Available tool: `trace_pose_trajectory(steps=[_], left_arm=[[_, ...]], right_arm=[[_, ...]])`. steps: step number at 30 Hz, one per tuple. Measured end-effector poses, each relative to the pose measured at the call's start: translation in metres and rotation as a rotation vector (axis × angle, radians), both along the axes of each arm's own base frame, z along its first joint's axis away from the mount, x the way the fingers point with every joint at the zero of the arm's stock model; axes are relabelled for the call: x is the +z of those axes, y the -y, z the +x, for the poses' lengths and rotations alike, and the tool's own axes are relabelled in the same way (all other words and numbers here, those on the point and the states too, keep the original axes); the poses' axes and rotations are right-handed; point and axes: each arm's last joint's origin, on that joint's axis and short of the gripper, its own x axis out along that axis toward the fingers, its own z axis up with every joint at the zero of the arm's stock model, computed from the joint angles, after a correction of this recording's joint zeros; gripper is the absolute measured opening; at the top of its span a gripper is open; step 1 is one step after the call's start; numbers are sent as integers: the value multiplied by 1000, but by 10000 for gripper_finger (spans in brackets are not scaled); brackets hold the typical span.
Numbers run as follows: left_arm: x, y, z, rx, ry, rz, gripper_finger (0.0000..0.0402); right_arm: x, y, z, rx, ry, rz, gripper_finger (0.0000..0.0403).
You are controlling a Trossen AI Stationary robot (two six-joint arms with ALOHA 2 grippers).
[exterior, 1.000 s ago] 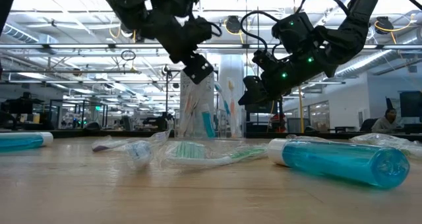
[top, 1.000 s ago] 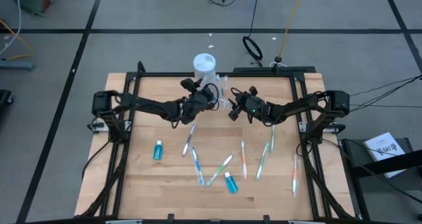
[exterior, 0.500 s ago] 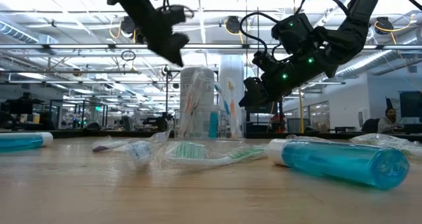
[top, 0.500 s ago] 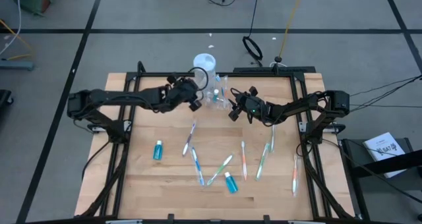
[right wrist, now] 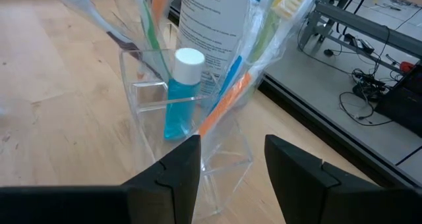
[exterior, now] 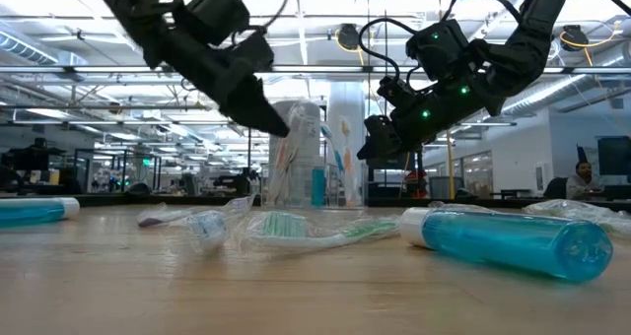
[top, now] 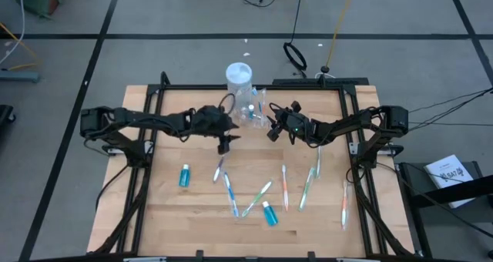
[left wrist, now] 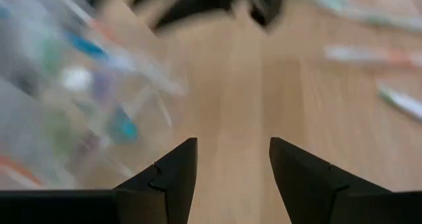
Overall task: Pick & Place toothbrushing station
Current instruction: Put the blue mouthwash bottle into the transparent organizer
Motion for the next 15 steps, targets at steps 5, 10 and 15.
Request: trace_pose_trajectory(steps=[5, 10, 15], left_arm=[[3, -1, 5, 2, 131, 36, 195], [-6, -3, 12, 14, 136, 110, 195], [-17, -15, 19, 129, 165, 155, 195]], right_arm=[[1, 0, 0, 0, 7, -2, 160], [1, 0, 0, 0, 8, -2, 160], [1, 0, 0, 0, 8, -2, 160]])
